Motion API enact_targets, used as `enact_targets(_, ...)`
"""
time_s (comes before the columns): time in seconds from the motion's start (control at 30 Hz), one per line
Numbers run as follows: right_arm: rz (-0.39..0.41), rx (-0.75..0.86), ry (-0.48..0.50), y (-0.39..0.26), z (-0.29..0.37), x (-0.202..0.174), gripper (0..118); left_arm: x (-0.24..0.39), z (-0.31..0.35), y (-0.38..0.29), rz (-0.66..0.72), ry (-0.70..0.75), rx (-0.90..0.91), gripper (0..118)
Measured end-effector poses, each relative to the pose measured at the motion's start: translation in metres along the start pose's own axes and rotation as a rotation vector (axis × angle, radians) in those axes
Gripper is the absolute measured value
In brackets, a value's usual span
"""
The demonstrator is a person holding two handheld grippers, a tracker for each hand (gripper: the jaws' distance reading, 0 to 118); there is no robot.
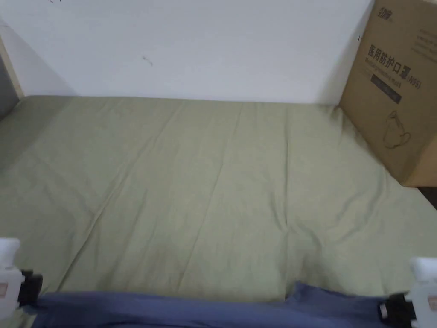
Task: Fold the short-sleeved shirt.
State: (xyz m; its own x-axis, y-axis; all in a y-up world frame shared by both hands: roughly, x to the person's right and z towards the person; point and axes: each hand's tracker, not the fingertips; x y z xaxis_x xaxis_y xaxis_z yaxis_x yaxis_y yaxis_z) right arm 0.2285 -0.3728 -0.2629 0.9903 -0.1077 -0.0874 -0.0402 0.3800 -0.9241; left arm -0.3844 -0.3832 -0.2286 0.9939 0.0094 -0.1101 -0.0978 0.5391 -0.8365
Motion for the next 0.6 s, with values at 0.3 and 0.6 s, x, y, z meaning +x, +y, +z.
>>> enact_targets(0.3,-0.182,-0.061,0.04,-0.067,-0.06,0.012,52,0.006,-0.038,-0.083,-0.002,0.044,-0.022,38)
enact_targets(0.6,-0.04,0.151,0.15,-0.046,0.027,-0.028,108,-0.048,0.034,-0.067,0.3,-0.197,0.081,91)
